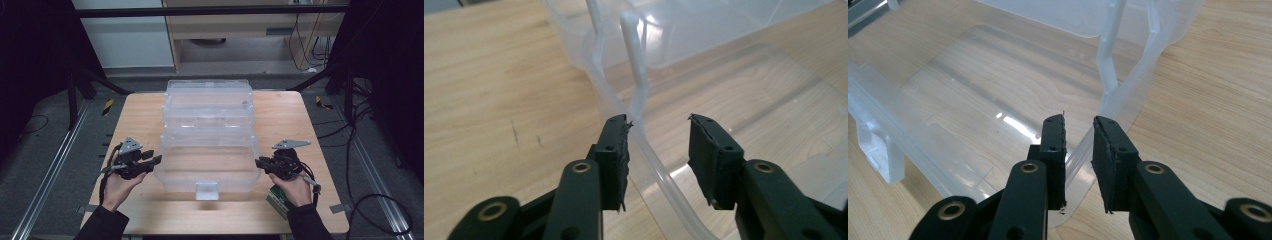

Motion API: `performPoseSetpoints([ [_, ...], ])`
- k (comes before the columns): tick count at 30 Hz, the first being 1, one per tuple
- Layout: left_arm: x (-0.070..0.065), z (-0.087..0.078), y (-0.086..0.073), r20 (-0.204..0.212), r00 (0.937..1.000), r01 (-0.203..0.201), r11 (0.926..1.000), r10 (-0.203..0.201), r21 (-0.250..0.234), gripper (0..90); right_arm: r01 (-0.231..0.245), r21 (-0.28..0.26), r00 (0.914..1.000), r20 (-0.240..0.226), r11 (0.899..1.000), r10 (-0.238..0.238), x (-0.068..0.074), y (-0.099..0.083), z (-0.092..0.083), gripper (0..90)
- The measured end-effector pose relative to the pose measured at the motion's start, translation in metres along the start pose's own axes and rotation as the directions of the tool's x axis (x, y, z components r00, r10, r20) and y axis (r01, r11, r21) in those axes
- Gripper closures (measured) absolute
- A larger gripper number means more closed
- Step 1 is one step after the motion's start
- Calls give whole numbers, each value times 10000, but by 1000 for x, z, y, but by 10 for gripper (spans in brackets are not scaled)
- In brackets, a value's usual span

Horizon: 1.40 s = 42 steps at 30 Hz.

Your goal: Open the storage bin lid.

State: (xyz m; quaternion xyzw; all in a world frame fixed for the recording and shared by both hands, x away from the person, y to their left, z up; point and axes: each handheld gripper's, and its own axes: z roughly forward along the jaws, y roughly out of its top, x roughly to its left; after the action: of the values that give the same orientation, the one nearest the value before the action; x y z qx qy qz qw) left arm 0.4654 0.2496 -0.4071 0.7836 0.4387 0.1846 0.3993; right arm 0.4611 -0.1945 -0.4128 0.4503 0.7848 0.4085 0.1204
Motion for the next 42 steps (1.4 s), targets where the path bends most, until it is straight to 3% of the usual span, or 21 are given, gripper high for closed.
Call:
performPoseSetpoints([
  [5, -1, 6, -7, -175, 9998, -60, 9994, 66, 345, 653, 39, 30, 10000, 51, 10000, -39, 0, 0, 0, 755],
  [7, 1, 6, -9, 90, 9998, 188, 9995, -190, 258, 676, 71, 8, 10000, 70, 10000, -71, 1, 0, 0, 755],
  [14, -2, 4, -9, -37, 9999, 166, 9995, -166, 273, 697, 102, 42, 9999, 92, 9999, -102, 1, 1, 0, 755],
  [22, 1, 3, -11, 215, 9995, 212, 9997, -214, 105, 688, 152, 71, 9998, 159, 9999, -153, 1, 2, 0, 751],
  [25, 3, 0, -10, 139, 9998, 134, 9998, -132, -122, 639, 166, 103, 9995, 250, 9998, -169, 3, 2, 1, 749],
  [27, 4, -5, -9, 113, 9997, 213, 9990, -209, -397, 604, 374, 107, 9982, 458, 9992, -379, 4, 2, 0, 705],
  [31, 8, -15, -6, -346, 9994, 50, 9968, -78, -794, 524, 596, -60, 9964, 602, 9982, -592, 6, 4, -9, 623],
  [35, 15, -20, -7, -682, 9976, 12, 9955, -76, -945, 480, 644, -220, 9952, 759, 9977, -626, 6, 7, -21, 519],
  [40, 29, -21, -11, -1128, 9932, 220, 9976, -294, -658, 443, 821, 45, 9933, 814, 9966, -822, 3, 7, -34, 403],
  [42, 34, -20, -14, -1308, 9905, 316, 9962, -420, -809, 440, 875, 278, 9908, 1009, 9958, -899, 1, 7, -37, 340],
])
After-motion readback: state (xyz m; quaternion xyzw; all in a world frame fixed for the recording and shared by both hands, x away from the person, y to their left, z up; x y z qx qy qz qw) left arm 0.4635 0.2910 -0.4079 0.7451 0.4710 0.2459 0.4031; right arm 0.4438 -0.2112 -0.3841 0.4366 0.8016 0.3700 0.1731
